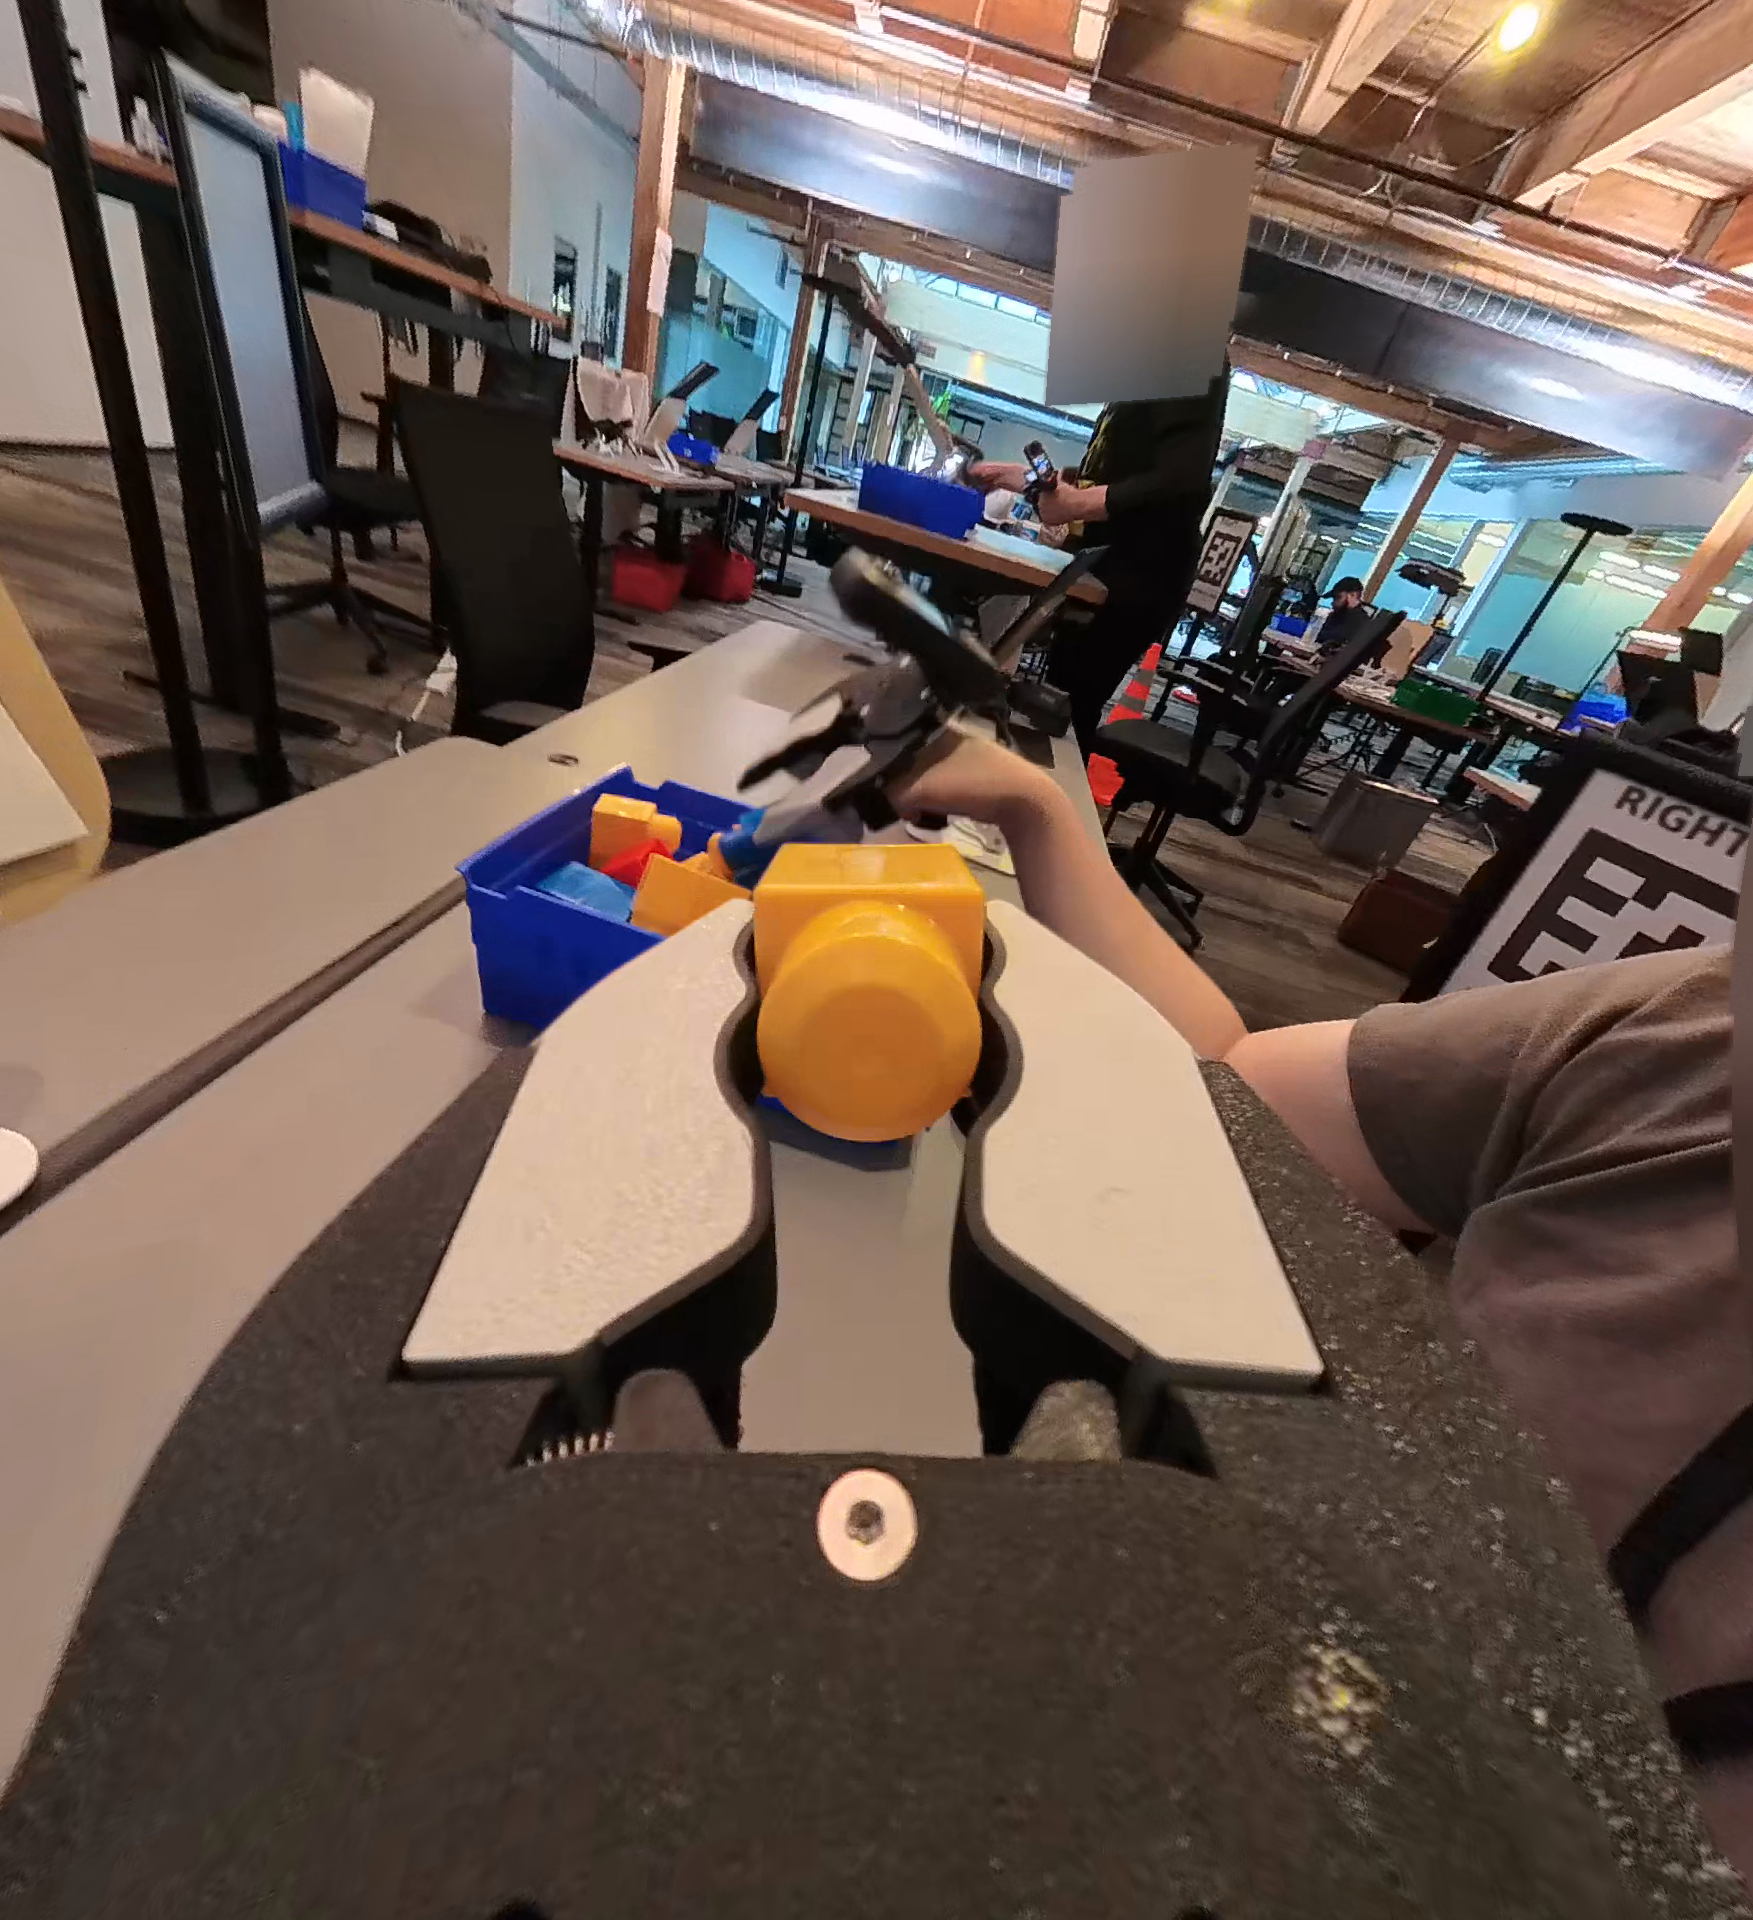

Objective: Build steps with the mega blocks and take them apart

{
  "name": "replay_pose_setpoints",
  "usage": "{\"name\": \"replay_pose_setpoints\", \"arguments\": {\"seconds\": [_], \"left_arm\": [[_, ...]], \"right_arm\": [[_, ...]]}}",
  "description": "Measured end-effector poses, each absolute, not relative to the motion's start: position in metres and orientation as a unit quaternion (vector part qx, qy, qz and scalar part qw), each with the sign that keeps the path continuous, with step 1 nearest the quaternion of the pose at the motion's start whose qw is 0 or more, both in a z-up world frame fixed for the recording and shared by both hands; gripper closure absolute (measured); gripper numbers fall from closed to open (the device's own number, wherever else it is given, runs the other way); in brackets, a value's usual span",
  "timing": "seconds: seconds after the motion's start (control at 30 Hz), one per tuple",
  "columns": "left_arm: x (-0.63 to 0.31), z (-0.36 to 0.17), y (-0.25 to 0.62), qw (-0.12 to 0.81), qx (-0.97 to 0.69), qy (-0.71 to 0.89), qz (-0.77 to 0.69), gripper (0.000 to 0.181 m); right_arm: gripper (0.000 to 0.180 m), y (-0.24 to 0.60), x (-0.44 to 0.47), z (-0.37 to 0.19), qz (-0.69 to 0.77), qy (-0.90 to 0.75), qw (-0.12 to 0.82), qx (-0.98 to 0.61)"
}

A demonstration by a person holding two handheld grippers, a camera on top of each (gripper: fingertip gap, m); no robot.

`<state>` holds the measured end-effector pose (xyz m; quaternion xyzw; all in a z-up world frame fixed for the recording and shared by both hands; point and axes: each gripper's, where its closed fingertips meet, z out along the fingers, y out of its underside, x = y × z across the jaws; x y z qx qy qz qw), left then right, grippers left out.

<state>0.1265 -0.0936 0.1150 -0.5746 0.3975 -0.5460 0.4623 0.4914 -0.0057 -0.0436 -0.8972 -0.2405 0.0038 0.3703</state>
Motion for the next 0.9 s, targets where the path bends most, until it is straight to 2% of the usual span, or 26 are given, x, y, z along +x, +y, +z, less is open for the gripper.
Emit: {"name": "replay_pose_setpoints", "arguments": {"seconds": [0.1, 0.23, 0.37, 0.47, 0.5, 0.57, 0.67, 0.73, 0.9], "left_arm": [[0.142, 0.098, -0.091, 0.423, -0.595, 0.381, -0.567, 0.144], [0.162, 0.082, -0.093, 0.359, -0.604, 0.346, -0.621, 0.144], [0.174, 0.072, -0.096, 0.326, -0.605, 0.329, -0.647, 0.144], [0.181, 0.073, -0.105, 0.308, -0.593, 0.331, -0.666, 0.144], [0.182, 0.075, -0.108, 0.304, -0.586, 0.332, -0.674, 0.144], [0.183, 0.077, -0.11, 0.299, -0.58, 0.33, -0.682, 0.143], [0.172, 0.093, -0.108, 0.306, -0.558, 0.325, -0.699, 0.135], [0.154, 0.106, -0.101, 0.328, -0.554, 0.325, -0.693, 0.132], [0.077, 0.141, -0.066, 0.458, -0.575, 0.283, -0.616, 0.135]], "right_arm": [[0.119, 0.0, 0.465, 0.011, -0.012, -0.261, 0.474, -0.841], [0.113, -0.038, 0.322, 0.091, 0.033, -0.449, 0.628, -0.635], [0.112, -0.099, 0.189, 0.087, 0.066, -0.591, 0.657, -0.463], [0.112, -0.106, 0.15, 0.071, 0.04, -0.608, 0.661, -0.438], [0.117, -0.103, 0.146, 0.07, 0.034, -0.599, 0.668, -0.441], [0.142, -0.096, 0.149, 0.071, 0.015, -0.589, 0.673, -0.448], [0.143, -0.093, 0.178, 0.087, 0.016, -0.584, 0.661, -0.471], [0.143, -0.079, 0.226, 0.093, 0.018, -0.558, 0.627, -0.544], [0.143, -0.045, 0.38, 0.019, 0.059, -0.445, 0.445, -0.775]]}}
